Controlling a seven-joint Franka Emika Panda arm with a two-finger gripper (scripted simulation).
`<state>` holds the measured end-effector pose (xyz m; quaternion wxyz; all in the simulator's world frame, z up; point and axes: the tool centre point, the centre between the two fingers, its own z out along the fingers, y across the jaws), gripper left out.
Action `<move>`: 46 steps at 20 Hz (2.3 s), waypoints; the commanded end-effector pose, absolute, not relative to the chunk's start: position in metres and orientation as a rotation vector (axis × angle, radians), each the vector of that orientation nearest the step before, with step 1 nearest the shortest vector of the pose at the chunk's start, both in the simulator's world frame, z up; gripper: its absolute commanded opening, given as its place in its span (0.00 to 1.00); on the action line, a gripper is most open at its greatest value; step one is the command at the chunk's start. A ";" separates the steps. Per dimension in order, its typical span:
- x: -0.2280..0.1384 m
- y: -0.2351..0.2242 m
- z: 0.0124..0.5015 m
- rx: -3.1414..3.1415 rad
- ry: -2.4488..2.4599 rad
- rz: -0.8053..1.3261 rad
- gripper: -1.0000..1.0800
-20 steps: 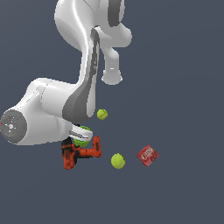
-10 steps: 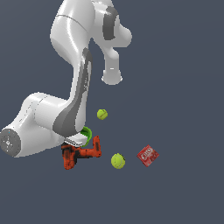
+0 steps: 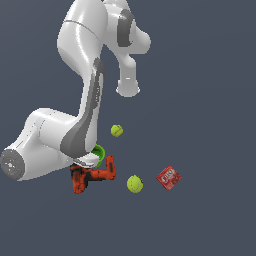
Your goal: Pick up a designated object from a clutter of objects.
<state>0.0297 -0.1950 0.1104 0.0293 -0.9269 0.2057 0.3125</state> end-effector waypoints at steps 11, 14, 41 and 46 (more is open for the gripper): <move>0.014 -0.190 0.089 -2.858 0.635 0.966 0.62; 0.014 -0.190 0.088 -2.857 0.636 0.967 0.00; -0.008 -0.193 0.175 -2.855 0.649 0.968 0.00; -0.020 -0.190 0.231 -2.855 0.645 0.968 0.00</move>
